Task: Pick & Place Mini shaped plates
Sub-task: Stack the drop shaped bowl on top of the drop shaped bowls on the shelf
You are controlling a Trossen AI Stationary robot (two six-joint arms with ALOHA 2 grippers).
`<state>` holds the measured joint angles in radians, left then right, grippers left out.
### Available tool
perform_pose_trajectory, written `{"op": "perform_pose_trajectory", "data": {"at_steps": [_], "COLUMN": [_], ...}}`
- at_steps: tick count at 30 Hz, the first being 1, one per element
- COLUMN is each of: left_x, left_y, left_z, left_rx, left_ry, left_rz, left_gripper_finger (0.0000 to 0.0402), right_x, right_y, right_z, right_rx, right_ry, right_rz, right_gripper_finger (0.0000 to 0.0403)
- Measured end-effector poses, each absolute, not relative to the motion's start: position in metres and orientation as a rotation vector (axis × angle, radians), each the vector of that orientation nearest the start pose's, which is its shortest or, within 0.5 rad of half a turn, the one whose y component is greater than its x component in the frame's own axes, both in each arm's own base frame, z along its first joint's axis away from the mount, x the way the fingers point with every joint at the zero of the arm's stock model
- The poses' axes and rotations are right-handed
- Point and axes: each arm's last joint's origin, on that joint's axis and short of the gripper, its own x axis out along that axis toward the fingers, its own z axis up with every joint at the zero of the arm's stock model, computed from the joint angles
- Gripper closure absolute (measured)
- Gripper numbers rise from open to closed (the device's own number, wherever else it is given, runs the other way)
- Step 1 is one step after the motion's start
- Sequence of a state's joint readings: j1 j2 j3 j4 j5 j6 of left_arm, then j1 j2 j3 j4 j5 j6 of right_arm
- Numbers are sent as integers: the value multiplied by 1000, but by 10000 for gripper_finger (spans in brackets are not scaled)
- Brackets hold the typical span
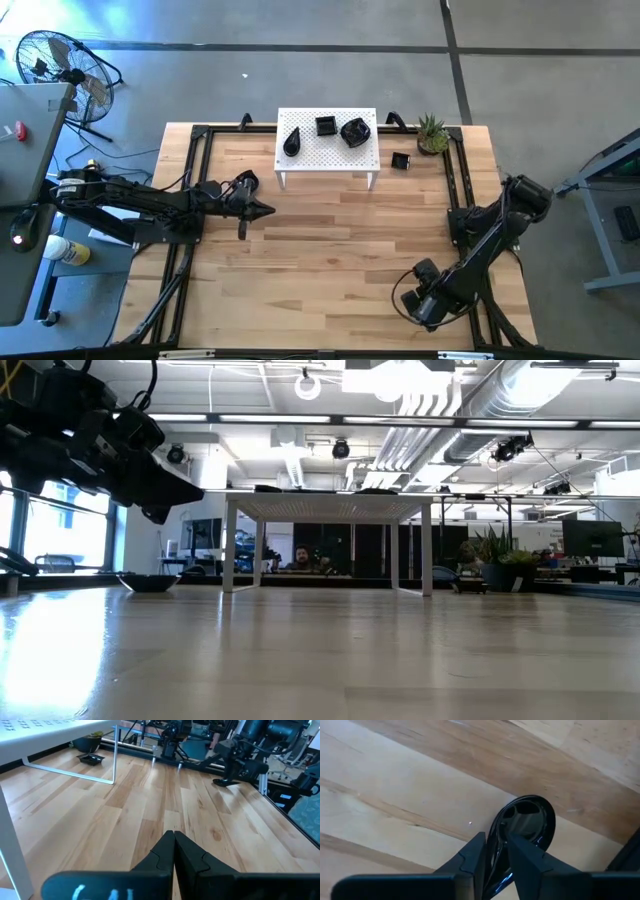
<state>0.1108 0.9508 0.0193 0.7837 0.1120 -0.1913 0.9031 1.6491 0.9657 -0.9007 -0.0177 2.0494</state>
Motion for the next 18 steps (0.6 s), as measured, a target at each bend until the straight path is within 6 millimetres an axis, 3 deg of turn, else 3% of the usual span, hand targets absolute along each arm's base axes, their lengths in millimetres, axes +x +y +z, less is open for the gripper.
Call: {"op": "perform_pose_trajectory", "data": {"at_steps": [10,18], "left_x": [156,156], "left_y": [14,14], "left_z": [143,143], "left_rx": [-208,-227], "left_ry": [147,147], "left_rz": [13,13], "left_gripper_finger": [401,401], "right_x": [167,172], "right_y": [206,206], "right_z": [161,147], "right_rx": [875,830], "right_ry": [1381,1386], "right_rz": [-951,-977], "right_gripper_finger": [332,332]}}
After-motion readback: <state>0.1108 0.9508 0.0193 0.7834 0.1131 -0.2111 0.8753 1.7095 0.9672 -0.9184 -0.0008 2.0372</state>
